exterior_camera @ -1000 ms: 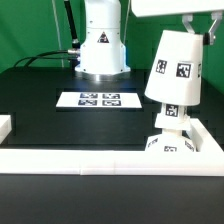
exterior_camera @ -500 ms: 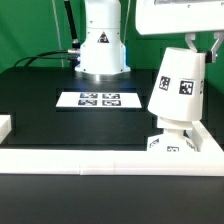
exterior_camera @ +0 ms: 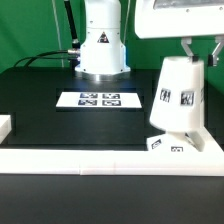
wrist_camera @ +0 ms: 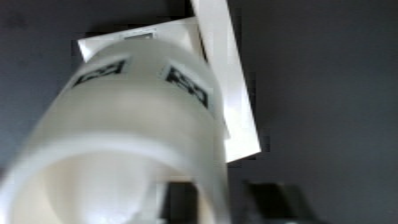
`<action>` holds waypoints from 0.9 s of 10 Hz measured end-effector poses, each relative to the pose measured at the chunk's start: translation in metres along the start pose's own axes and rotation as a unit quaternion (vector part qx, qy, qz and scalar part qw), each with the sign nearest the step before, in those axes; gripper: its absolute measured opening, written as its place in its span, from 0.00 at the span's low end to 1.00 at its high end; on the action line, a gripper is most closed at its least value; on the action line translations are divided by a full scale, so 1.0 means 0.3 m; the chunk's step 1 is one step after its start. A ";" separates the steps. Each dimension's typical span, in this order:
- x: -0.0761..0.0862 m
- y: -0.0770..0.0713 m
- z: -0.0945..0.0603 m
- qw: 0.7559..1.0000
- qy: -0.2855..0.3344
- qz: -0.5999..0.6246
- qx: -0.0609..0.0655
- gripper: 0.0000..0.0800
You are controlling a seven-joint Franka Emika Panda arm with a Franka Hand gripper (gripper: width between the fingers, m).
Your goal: Assemble lamp
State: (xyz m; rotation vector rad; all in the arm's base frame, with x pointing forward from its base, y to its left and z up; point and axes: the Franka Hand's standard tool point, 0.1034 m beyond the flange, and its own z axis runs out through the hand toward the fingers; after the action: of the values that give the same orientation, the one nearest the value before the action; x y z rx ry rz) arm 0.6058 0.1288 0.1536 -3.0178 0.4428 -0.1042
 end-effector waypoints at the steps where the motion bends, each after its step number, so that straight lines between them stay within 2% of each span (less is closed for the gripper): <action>1: 0.002 0.001 -0.006 1.000 0.000 0.000 0.000 0.38; 2: 0.005 0.003 -0.016 1.000 0.001 0.000 0.001 0.38; 3: 0.005 0.004 -0.028 1.000 0.002 0.001 0.001 0.63; 4: 0.002 0.004 -0.041 1.000 0.002 0.002 0.002 0.79; 5: -0.014 0.002 -0.059 1.000 -0.001 0.011 0.002 0.79; 6: -0.039 0.006 -0.079 1.000 -0.006 0.022 0.001 0.86; 9: -0.100 0.001 -0.112 0.999 -0.014 0.044 -0.002 0.87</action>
Offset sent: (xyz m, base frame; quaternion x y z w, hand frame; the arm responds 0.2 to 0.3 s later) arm -0.0145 -0.0071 0.0143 -0.0074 -0.0236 0.0082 0.9997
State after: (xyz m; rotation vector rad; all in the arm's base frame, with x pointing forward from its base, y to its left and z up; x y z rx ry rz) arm 0.5744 0.1344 0.1854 -2.9943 0.5719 -0.0538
